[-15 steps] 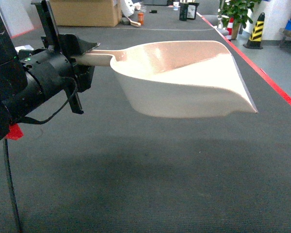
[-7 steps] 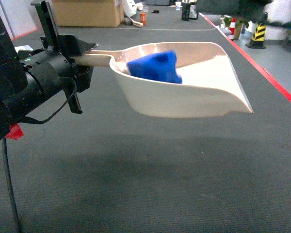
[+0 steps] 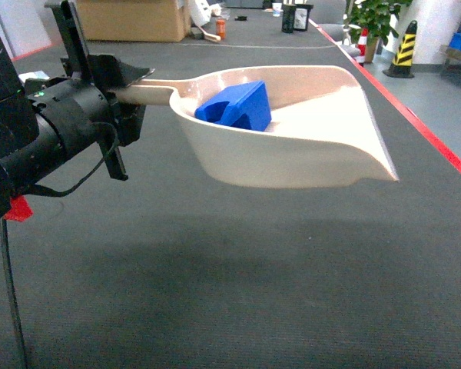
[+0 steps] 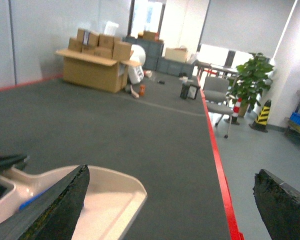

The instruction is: Place part in tray to right shelf

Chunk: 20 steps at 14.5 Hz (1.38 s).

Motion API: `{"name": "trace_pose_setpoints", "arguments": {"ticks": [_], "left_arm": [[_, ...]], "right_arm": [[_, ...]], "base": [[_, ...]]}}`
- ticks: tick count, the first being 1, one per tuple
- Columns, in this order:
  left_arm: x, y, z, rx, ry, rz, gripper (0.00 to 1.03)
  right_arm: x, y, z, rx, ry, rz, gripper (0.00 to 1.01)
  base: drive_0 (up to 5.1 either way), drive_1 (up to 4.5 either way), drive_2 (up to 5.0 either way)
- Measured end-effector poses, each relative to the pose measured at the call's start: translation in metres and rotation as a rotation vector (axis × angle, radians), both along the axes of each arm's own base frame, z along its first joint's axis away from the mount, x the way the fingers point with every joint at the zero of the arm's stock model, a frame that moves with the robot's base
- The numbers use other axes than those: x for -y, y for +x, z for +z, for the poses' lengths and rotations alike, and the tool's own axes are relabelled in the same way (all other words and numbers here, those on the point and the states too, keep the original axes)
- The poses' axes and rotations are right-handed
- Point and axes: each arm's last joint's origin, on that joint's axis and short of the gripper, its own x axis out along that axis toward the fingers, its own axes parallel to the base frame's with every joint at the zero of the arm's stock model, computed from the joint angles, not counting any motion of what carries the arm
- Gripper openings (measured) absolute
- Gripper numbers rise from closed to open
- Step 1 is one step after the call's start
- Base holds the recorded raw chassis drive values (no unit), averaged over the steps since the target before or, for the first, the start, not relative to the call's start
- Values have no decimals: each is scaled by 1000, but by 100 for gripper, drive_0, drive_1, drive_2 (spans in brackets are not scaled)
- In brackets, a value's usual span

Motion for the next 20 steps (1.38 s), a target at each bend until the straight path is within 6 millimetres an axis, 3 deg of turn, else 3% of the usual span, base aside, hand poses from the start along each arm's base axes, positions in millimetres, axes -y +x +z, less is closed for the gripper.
{"name": "trace_pose_setpoints", "arguments": {"ticks": [2,20], "left_arm": [[-2,0,-1,-1,2,11,12],[0,-1,-1,-2,3,1,12]], "right_arm": [[-2,4,-9,-39,-40,-1,98],[-1,2,-6,-20,-35,-3,98]], "base": [[499,-246,-246],[492,-251,-251]]}}
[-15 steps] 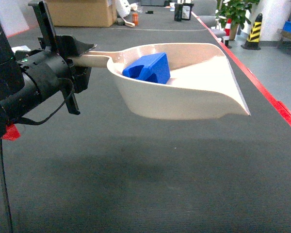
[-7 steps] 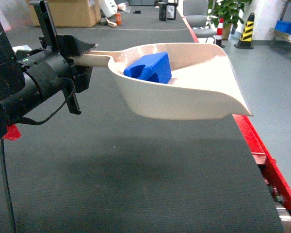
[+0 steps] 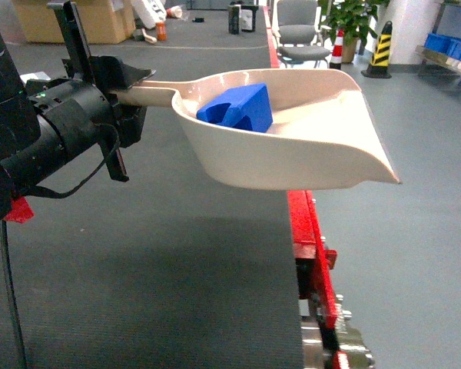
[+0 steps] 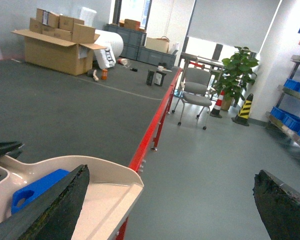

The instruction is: Place part in tray to right shelf

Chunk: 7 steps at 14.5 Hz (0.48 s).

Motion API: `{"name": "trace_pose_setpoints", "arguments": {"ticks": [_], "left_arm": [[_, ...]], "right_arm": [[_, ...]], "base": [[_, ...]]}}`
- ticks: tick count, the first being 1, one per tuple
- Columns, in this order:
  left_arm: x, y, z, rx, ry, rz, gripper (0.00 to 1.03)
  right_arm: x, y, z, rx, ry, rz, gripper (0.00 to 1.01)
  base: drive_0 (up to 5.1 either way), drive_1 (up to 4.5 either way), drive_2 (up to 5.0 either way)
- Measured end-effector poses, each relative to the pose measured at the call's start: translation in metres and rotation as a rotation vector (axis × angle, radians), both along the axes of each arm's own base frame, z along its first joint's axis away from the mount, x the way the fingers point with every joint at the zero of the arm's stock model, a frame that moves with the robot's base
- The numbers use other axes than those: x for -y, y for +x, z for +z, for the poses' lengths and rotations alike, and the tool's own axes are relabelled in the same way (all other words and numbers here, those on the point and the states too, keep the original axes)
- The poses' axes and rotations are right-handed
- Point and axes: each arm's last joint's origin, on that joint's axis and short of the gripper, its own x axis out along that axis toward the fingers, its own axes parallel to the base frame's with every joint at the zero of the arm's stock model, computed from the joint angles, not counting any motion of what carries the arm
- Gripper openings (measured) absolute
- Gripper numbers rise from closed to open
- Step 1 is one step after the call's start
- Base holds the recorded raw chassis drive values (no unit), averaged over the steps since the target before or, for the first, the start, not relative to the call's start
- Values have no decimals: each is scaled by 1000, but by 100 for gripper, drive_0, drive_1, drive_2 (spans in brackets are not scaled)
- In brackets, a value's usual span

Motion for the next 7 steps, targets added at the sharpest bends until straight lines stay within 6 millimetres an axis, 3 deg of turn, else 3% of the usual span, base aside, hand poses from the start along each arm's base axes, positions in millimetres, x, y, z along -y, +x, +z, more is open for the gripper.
{"name": "trace_pose_setpoints", "arguments": {"ticks": [7], "left_arm": [[0,0,0,0,0,2,12]], "right_arm": [[0,0,0,1,1,-3,98]], "base": [[509,-233,-233]]}}
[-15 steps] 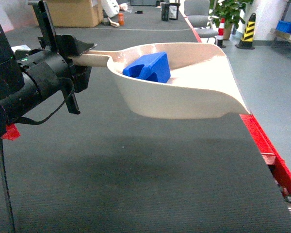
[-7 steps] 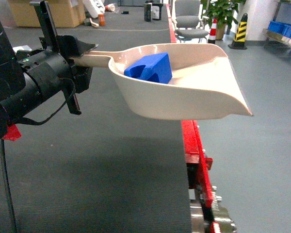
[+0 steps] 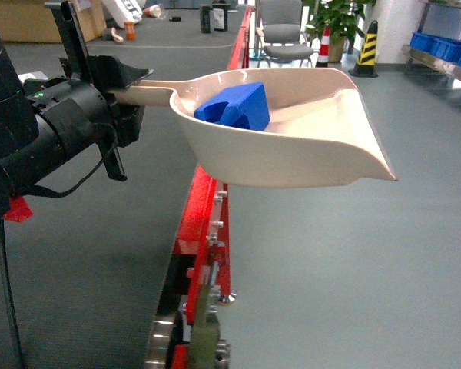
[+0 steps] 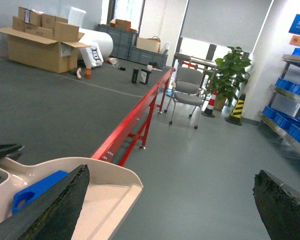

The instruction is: Place part in tray to right shelf

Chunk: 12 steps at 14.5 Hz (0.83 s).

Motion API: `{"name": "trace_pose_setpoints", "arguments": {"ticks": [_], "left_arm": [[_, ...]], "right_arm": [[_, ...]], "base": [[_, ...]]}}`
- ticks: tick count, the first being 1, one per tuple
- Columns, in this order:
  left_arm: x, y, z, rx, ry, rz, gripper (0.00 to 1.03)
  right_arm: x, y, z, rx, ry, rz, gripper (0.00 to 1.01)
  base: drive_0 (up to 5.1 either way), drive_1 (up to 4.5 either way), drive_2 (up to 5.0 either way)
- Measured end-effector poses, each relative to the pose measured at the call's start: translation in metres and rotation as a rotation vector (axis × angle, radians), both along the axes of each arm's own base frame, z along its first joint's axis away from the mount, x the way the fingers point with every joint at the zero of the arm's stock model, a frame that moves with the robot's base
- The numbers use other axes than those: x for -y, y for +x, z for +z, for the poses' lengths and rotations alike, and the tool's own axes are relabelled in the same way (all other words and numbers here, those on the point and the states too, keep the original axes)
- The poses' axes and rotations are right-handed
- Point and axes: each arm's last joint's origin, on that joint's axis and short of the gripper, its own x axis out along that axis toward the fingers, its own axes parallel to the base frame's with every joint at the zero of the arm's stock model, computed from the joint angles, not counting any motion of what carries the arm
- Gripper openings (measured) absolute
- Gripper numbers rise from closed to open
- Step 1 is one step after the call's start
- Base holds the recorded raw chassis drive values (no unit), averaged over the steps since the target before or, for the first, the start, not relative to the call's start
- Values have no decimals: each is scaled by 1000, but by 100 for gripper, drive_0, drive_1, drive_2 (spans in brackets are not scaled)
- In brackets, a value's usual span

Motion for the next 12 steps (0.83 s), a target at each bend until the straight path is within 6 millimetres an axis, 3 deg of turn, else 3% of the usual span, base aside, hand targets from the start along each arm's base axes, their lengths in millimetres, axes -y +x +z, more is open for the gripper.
{"name": "trace_pose_setpoints", "arguments": {"ticks": [12], "left_arm": [[1,0,0,-1,2,-3,12]], "right_arm": [[0,0,0,-2,-1,0,98]], "base": [[507,-234,-234]]}}
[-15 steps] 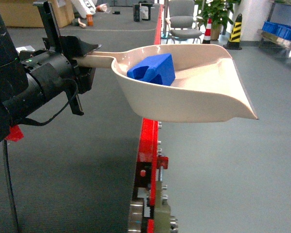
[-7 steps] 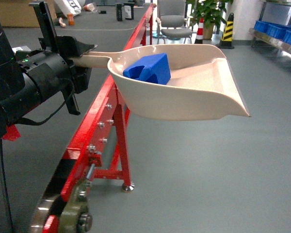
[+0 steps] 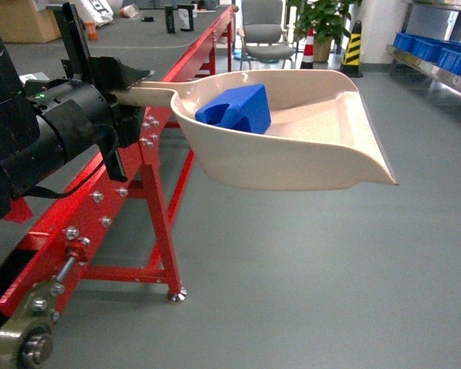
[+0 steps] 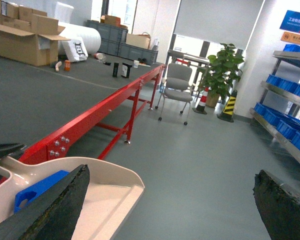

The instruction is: Place part in tray to right shelf

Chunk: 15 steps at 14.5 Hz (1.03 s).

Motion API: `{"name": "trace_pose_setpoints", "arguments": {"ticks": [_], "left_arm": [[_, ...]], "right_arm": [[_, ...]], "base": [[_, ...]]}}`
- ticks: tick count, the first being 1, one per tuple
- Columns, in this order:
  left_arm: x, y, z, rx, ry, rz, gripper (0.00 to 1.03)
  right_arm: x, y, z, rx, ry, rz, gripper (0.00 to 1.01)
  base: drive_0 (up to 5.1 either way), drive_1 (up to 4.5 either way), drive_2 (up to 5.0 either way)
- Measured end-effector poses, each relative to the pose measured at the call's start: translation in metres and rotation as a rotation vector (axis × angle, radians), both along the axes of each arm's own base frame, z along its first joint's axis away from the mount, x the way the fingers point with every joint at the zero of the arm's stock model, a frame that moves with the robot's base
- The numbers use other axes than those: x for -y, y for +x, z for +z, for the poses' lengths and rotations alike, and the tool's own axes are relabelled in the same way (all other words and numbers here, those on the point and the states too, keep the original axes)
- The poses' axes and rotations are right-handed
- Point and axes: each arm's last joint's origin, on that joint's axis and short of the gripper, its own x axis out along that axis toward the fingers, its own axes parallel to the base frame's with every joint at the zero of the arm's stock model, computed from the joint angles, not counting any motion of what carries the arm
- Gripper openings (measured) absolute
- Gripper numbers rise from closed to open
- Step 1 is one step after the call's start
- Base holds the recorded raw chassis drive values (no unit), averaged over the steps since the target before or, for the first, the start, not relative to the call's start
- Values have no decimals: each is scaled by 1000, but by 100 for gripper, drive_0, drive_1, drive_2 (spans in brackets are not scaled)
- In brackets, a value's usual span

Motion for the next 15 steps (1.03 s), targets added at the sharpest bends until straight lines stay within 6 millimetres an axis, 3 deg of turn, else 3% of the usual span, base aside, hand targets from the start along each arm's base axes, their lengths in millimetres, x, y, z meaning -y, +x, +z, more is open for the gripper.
{"name": "trace_pose_setpoints", "arguments": {"ticks": [15], "left_arm": [[0,0,0,3,-1,0,12]], "right_arm": [[0,0,0,0,0,0,98]], "base": [[494,-273,-210]]}}
